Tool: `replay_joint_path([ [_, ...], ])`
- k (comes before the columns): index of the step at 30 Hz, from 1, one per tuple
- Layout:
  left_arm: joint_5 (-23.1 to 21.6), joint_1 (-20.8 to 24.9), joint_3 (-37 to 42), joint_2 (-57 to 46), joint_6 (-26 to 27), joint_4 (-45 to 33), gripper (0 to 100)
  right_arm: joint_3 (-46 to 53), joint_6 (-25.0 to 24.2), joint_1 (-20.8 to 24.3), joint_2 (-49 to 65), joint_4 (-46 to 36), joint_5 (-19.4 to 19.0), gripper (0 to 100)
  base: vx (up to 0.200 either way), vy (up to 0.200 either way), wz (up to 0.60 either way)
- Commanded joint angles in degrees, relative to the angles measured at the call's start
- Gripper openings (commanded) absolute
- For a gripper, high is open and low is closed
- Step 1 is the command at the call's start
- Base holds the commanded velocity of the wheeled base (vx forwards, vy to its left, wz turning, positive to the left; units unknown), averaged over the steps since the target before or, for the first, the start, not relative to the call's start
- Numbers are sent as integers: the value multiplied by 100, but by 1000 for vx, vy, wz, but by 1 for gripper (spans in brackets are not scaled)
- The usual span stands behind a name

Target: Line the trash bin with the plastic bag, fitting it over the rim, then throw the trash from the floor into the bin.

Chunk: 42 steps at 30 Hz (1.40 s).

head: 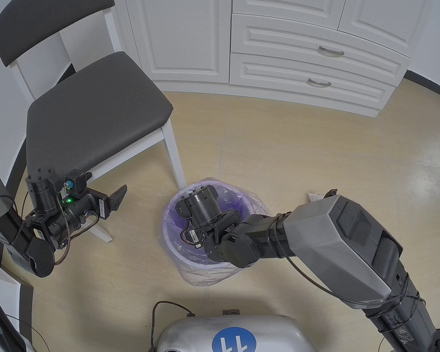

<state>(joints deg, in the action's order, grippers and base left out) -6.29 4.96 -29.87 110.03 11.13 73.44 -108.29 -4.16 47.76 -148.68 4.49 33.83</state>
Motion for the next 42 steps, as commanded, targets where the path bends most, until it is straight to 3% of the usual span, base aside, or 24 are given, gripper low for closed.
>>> replay_joint_path([
  [1, 5, -22, -2, -34, 3, 22, 100, -377, -6, -136, -302, -36, 18, 100, 0, 0, 0],
  [11, 5, -22, 7, -8, 100, 22, 100, -535, 3, -188, -408, -167, 27, 100, 0, 0, 0],
  [30, 5, -74, 7, -43, 117, 22, 100, 352, -24, 761, -39, -431, 18, 100, 0, 0, 0],
  [42, -4, -127, -19, -17, 117, 22, 100, 106, -6, 304, -30, -413, 10, 100, 0, 0, 0],
])
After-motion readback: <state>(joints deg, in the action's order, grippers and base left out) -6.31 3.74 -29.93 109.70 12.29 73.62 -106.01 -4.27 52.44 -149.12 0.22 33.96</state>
